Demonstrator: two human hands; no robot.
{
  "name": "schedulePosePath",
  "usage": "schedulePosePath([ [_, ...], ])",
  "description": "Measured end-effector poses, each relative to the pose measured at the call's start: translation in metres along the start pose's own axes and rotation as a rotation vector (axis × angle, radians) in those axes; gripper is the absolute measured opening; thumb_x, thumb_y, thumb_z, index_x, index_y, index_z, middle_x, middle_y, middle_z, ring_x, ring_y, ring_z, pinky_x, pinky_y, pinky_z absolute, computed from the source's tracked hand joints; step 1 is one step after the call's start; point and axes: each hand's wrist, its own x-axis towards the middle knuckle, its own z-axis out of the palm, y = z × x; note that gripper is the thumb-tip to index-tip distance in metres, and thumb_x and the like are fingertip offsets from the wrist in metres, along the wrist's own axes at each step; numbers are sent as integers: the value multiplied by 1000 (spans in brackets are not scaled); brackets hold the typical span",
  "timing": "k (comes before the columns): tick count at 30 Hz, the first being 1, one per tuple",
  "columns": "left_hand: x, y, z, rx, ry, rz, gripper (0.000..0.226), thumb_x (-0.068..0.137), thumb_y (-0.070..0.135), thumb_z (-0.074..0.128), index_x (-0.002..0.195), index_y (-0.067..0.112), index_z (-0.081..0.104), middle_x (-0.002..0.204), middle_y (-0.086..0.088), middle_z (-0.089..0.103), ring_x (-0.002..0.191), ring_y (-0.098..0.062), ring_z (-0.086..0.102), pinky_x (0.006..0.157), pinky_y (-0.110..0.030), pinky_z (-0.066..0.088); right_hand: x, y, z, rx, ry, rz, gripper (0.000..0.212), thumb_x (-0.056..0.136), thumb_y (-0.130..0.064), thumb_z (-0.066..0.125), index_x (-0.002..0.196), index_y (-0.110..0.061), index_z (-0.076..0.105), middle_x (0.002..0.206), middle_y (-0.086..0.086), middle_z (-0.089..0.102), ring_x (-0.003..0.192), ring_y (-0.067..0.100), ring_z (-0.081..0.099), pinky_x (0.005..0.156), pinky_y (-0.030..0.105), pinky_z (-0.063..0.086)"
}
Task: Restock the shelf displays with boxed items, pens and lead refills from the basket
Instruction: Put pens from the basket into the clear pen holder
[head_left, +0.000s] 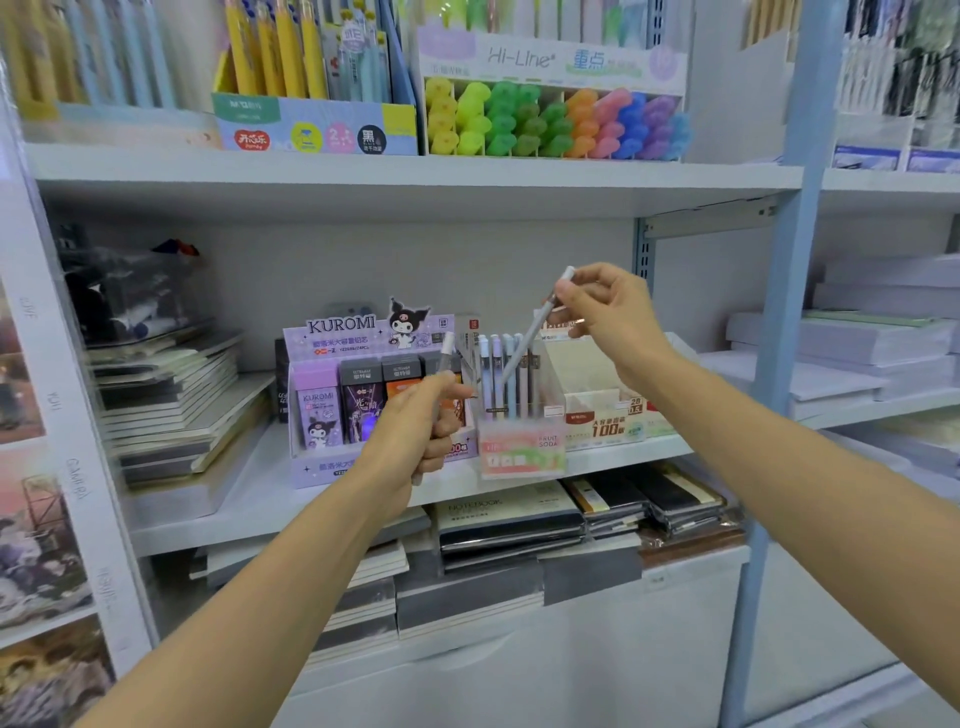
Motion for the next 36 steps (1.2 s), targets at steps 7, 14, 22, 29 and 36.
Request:
schedulePosePath([
  [7,3,-11,4,-57,-48,89,18,103,19,42,101,12,59,66,4,55,52,-9,44,46,-22,37,3,33,23,-260,-52,2,17,93,-13,63,105,-1,60,86,9,74,69,15,71,52,18,52],
  [14,6,-20,0,-130,-9,112,22,103,11,42,102,7,63,72,0,61,56,-9,54,56,-21,52,7,49,39,-395,-180,-46,19,92,-13,65,105,-1,62,86,13,73,76,22,72,69,34,59],
  [22,7,-24,-1,-181,-2,97,22,101,12,44,106,4,64,78,-4,59,61,-11,54,60,-21,55,13,51,45,-489,-218,-131,24,91,-14,65,113,-17,56,78,6,72,72,16,70,75,39,59],
  [29,4,-22,0,-218,-23,83,25,101,14,44,104,7,67,79,-5,61,63,-11,57,64,-21,56,14,60,56,-768,-166,-183,19,85,-23,73,103,-18,71,81,-3,65,74,13,59,77,40,54],
  [36,1,-15,3,-276,-59,63,28,103,14,40,106,5,67,70,1,61,60,-9,54,60,-20,53,1,32,38,-229,-288,-60,29,93,-32,61,118,-20,67,99,-5,72,86,5,65,78,23,53],
])
